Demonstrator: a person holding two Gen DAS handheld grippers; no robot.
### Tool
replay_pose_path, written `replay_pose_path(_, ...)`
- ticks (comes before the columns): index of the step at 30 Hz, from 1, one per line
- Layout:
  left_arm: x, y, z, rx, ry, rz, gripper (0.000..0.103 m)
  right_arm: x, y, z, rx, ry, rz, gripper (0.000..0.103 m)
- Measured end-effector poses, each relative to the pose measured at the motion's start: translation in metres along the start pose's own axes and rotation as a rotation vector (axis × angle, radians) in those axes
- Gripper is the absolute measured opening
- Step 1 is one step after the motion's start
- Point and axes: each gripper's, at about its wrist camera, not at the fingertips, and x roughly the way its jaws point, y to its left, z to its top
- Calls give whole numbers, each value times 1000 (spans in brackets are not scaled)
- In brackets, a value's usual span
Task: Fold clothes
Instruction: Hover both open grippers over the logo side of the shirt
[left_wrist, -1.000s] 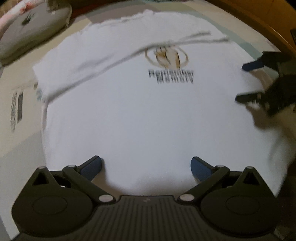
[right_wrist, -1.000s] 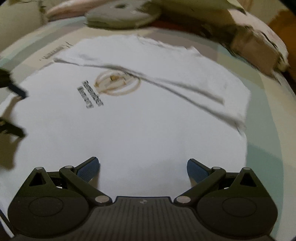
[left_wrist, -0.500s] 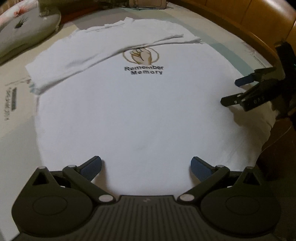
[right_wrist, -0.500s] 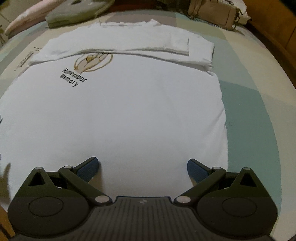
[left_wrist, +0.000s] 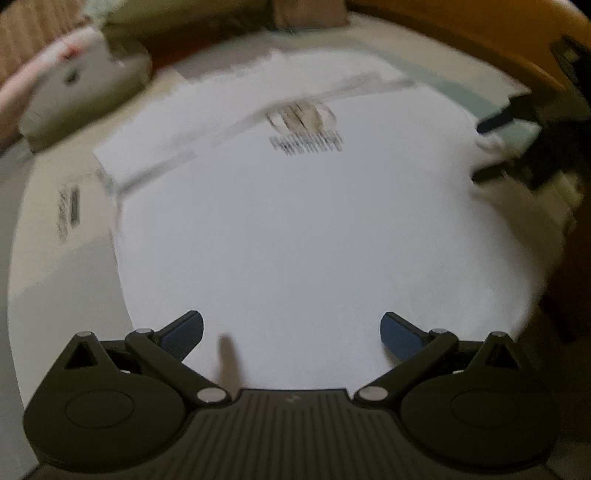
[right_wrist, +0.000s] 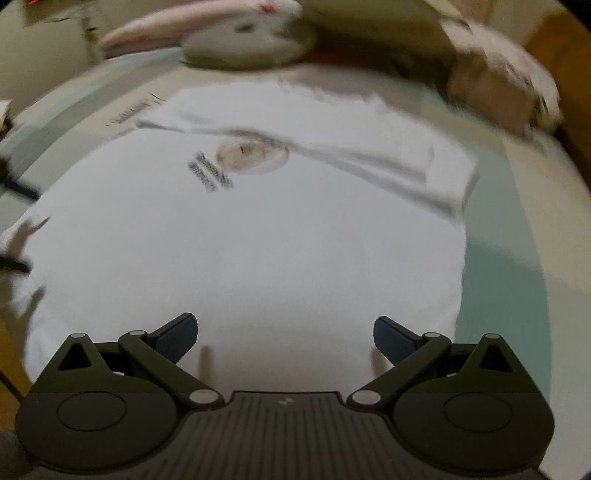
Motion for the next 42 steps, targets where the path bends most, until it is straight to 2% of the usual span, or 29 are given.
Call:
replay_pose_path(1,5,2,5,-8,-19,9,101,3,0,2,-27,-8,2,103)
replay_pose_path(4,19,5,9,-11,-28,-31,101,15,1,6,-86,-7,35,103)
replay_pose_path(6,26,2,6,17,-7,-50,101,24,5,3,-118,14,56,103)
replay_pose_path(11,24,6,-4,12,-23,-71,102,27,-5,-9,-27,-19,84,103)
replay_pose_path(31,32,4,2,-5,-39,-36,103,30,2,-5,17,-1,47,103)
replay_pose_path(33,27,1,0,-3,-56,-28,102,28,4,-6,30,7,36,103)
replay_pose_path(35,13,-3,-6,4,-133,1,102,23,6,-7,37,32,32,103)
replay_pose_path(38,6,-5,-22,-33,-146,9,102,7,10,-11,85,88,61,103)
replay_pose_path(40,2,-7,-33,-59,-151,13,102,-11,13,-21,142,57,76,103)
replay_pose_path(42,-2,-9,-44,-85,-157,17,102,-21,21,-28,119,12,86,103)
